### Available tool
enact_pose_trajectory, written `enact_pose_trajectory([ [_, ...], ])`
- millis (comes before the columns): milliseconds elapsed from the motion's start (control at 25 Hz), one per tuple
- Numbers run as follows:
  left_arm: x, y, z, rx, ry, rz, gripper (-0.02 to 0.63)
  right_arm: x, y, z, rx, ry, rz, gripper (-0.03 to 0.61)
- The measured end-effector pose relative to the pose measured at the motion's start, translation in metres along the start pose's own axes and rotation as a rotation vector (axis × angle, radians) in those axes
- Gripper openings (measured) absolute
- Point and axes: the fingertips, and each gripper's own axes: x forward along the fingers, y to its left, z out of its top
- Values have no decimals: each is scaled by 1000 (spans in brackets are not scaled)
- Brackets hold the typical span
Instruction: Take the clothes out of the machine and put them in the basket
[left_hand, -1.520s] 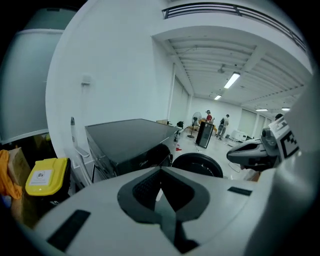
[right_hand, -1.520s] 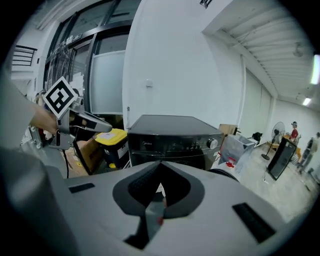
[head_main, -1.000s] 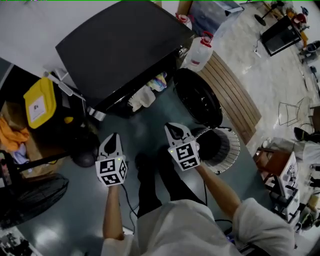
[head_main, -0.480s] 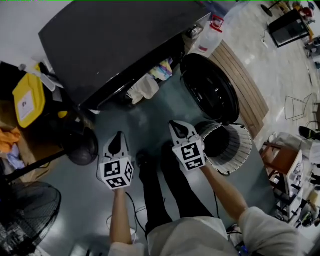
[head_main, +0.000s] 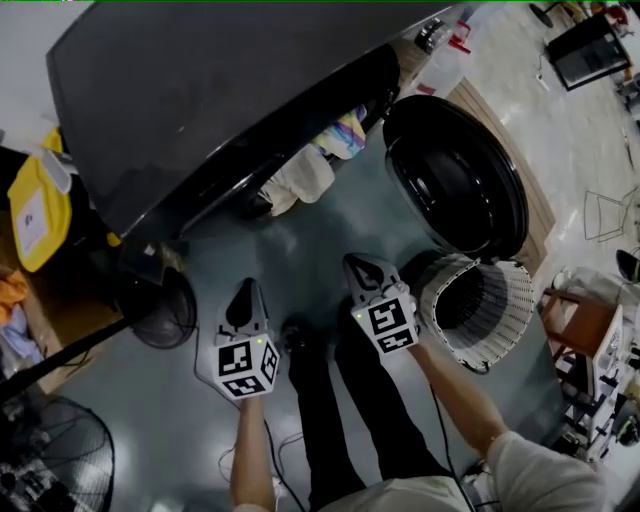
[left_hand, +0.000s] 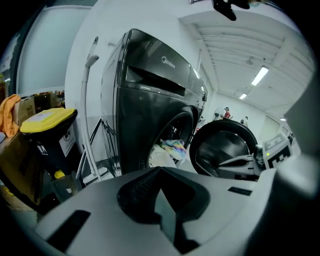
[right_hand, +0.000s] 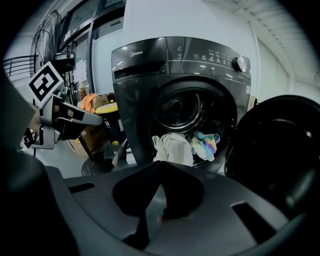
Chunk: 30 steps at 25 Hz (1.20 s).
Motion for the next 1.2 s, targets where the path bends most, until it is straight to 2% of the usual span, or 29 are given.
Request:
enact_pose_trajectory([
  [440,64,30,-54,3,-5,-9,18,87,-3,-50,3,-21,-2,23],
  [720,84,44,-71,20,-16,-14,18,132,-13,-44,19,-74,-30,23],
  [880,88,42,-72,38,-28,-23,18,153,-15,-33,20,-109,-5,25],
  [920,87,42,-71,45,-32,-25,18,158,-14,-30,19,-117,7,35],
  [960,87,42,-70,52,-37,-28,18,165,-13,-26,22,-123,20,79],
  [1000,87,43,-68,59,-42,-32,18,173,-12,-22,27,-129,35,163],
  [1120,88,45,-67,86,-56,-41,18,198,-12,-8,50,-149,70,261],
  [1160,89,46,-67,93,-60,-40,18,206,-14,-2,66,-161,74,276],
  [1200,91,48,-66,95,-65,-38,18,214,-17,5,87,-176,75,321],
])
